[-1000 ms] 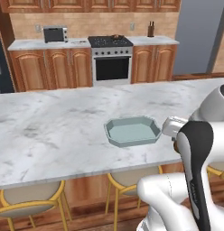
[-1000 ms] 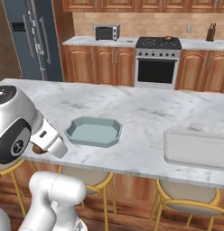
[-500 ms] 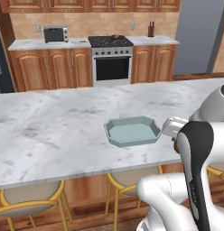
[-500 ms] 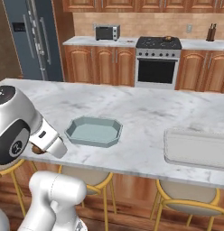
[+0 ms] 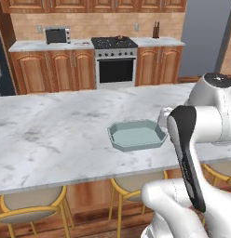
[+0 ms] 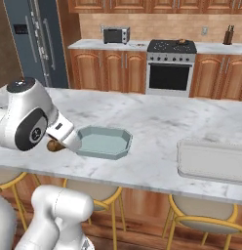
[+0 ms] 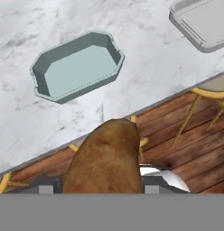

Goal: Place the cold items (potato and lemon) from the fridge in one tupperware on the dining counter. Place the warm items (hot dog and kebab skewer) in the stove area in another tupperware.

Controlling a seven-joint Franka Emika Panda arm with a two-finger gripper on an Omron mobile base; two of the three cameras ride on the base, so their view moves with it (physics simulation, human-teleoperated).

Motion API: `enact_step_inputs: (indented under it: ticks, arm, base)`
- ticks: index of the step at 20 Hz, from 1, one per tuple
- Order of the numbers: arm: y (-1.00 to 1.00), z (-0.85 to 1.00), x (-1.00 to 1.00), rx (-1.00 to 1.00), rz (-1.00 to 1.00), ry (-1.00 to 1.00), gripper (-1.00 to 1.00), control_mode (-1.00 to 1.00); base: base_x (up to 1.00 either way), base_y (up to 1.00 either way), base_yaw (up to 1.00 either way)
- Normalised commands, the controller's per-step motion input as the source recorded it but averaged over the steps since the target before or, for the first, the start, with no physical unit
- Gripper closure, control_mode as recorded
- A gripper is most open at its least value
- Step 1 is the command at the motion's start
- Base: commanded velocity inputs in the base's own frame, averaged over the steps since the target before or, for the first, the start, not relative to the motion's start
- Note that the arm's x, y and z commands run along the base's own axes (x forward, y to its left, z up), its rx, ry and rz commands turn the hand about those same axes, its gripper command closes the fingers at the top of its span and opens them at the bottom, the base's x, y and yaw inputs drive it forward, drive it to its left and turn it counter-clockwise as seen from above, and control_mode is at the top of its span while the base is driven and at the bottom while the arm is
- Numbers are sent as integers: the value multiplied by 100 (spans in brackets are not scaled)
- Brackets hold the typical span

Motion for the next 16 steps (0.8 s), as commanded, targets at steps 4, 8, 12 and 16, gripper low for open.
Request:
enact_step_inputs:
  ticks: [4, 8, 12, 16]
  arm:
    - [-12, -3, 100, -6, -20, 21, 100, -100]
    - [-13, -44, 100, 4, -36, 9, 100, -100]
    - [-6, -37, 100, 28, -25, -3, 100, -100]
    - [0, -54, 89, 31, -17, -5, 100, -100]
  base:
    - [0, 0, 0]
    - [0, 0, 0]
    - [0, 0, 0]
    - [0, 0, 0]
